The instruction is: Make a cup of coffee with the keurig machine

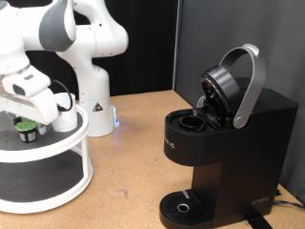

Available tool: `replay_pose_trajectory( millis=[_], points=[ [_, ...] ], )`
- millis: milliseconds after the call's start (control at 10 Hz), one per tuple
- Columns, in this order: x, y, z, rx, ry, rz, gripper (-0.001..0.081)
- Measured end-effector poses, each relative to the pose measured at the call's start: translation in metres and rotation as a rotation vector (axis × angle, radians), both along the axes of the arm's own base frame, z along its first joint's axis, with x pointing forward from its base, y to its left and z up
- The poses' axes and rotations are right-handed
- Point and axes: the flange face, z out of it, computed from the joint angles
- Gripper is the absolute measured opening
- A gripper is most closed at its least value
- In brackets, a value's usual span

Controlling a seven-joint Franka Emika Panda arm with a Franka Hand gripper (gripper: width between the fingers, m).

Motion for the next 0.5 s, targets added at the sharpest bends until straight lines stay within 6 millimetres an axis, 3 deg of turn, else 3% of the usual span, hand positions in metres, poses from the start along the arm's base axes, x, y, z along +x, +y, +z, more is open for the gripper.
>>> replay_pose_trajectory(
  millis=[200,500],
  points=[
    [-0.0007,-0.0014,0.0001,0.020,-0.011,-0.007,0.0517],
    [0.0009,-0.0027,0.0025,0.035,-0.025,-0.024,0.0486]
  ],
)
